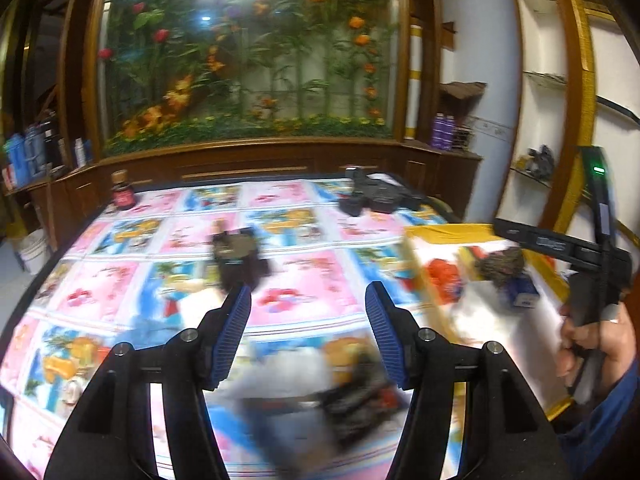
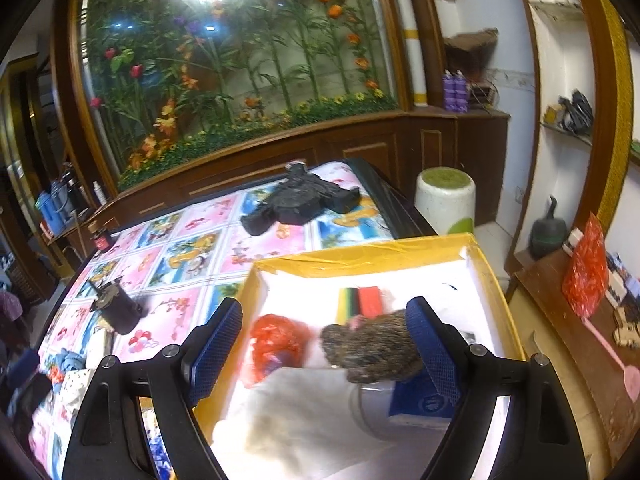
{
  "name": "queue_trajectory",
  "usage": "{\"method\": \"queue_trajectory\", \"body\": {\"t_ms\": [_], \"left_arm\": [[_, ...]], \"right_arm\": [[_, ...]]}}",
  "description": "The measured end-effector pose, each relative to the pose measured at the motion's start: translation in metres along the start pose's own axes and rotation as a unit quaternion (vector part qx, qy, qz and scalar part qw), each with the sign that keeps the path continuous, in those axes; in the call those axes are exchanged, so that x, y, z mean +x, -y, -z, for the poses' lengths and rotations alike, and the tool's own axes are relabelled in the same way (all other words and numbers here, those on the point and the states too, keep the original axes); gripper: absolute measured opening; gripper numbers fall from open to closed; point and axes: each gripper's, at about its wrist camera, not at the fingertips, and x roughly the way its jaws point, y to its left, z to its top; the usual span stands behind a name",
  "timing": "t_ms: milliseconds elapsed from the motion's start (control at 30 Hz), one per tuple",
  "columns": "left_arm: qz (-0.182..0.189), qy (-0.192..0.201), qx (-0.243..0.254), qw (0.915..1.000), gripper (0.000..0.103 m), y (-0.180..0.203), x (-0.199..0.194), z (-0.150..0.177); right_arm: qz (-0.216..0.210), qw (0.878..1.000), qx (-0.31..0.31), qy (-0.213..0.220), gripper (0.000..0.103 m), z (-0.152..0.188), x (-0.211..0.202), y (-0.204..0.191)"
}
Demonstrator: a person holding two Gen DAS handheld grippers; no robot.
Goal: Organize soft objects
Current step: 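Move both tools back over the pile on the tablecloth, then grasp the blue cloth and red mesh with left tool while right tool grasps black snack bag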
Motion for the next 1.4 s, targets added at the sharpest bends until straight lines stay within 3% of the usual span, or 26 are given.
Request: {"method": "queue_trajectory", "body": {"t_ms": [167, 267, 333, 400, 500, 600, 767, 900, 933, 1033, 1100, 1167, 1333, 1400], "left_arm": [[-0.075, -0.044, -0.061, 0.9943, 0.062, -0.076, 0.018, 0.008], [-0.103, -0.077, -0.109, 0.9857, 0.062, -0.119, 0.030, 0.016], [-0.123, -0.089, -0.126, 0.9803, 0.062, -0.137, 0.034, 0.022], [-0.130, -0.097, -0.139, 0.9770, 0.062, -0.148, 0.039, 0.025], [-0.107, -0.117, -0.155, 0.9751, 0.062, -0.160, 0.047, 0.031], [-0.108, -0.141, -0.149, 0.9728, 0.062, -0.164, 0.057, 0.035], [-0.127, -0.170, -0.106, 0.9714, 0.062, -0.163, 0.072, 0.042], [-0.131, -0.169, -0.087, 0.9730, 0.063, -0.161, 0.076, 0.044], [-0.129, -0.169, -0.087, 0.9733, 0.061, -0.160, 0.075, 0.044], [-0.110, -0.170, -0.086, 0.9754, 0.044, -0.159, 0.071, 0.043], [-0.105, -0.172, -0.075, 0.9766, 0.044, -0.153, 0.069, 0.042], [-0.101, -0.176, -0.061, 0.9773, 0.044, -0.147, 0.069, 0.043], [-0.106, -0.181, -0.055, 0.9762, 0.045, -0.145, 0.072, 0.044], [-0.115, -0.181, -0.057, 0.9751, 0.036, -0.148, 0.071, 0.043]], "right_arm": [[-0.033, 0.999, -0.025, 0.018, 0.087, 0.009, -0.008, -0.021], [-0.080, 0.996, -0.023, 0.020, 0.087, 0.019, -0.014, -0.038], [-0.117, 0.992, -0.053, 0.020, 0.088, 0.027, -0.020, -0.062], [-0.147, 0.985, -0.094, 0.016, 0.090, 0.039, -0.026, -0.086], [-0.210, 0.968, -0.134, -0.022, 0.091, 0.057, -0.022, -0.115], [-0.233, 0.957, -0.166, -0.058, 0.091, 0.070, -0.011, -0.131], [-0.240, 0.954, -0.164, -0.076, 0.092, 0.068, 0.004, -0.128], [-0.250, 0.954, -0.137, -0.099, 0.094, 0.067, 0.019, -0.122], [-0.254, 0.952, -0.134, -0.107, 0.094, 0.068, 0.022, -0.128], [-0.263, 0.946, -0.128, -0.137, 0.094, 0.070, 0.027, -0.137], [-0.261, 0.944, -0.120, -0.159, 0.094, 0.067, 0.036, -0.144], [-0.233, 0.950, -0.097, -0.183, 0.094, 0.060, 0.052, -0.153], [-0.227, 0.943, -0.080, -0.230, 0.095, 0.062, 0.082, -0.173], [-0.225, 0.937, -0.103, -0.246, 0.098, 0.072, 0.084, -0.181]]}}
